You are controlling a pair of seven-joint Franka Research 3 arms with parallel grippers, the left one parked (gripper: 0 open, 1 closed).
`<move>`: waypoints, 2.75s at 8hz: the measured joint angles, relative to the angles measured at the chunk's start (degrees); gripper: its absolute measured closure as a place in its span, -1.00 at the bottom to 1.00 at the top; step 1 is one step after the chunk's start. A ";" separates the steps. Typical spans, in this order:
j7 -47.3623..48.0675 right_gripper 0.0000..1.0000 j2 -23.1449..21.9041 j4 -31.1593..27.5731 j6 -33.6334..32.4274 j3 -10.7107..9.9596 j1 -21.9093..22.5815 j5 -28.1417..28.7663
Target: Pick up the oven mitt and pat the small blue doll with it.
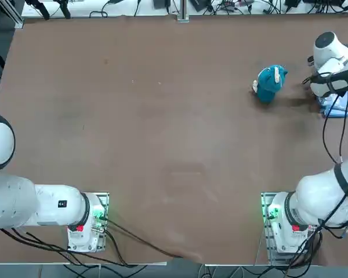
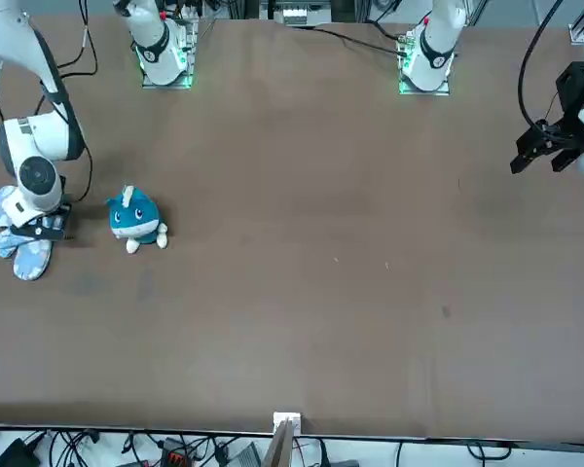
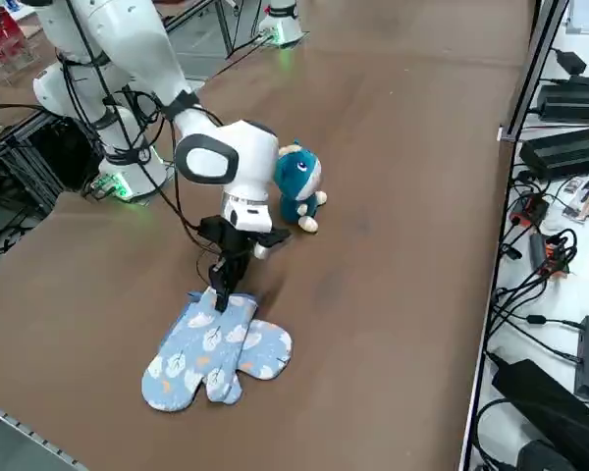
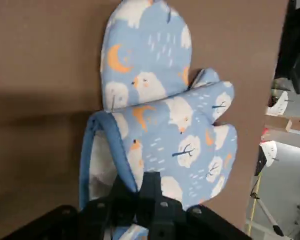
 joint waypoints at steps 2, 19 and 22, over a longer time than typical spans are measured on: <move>-2.43 0.91 -4.74 0.43 -4.51 1.19 0.47 0.85; -9.86 0.91 -12.78 24.65 -39.90 6.75 8.11 57.25; -5.66 0.91 -6.23 33.51 -39.80 6.58 10.42 59.18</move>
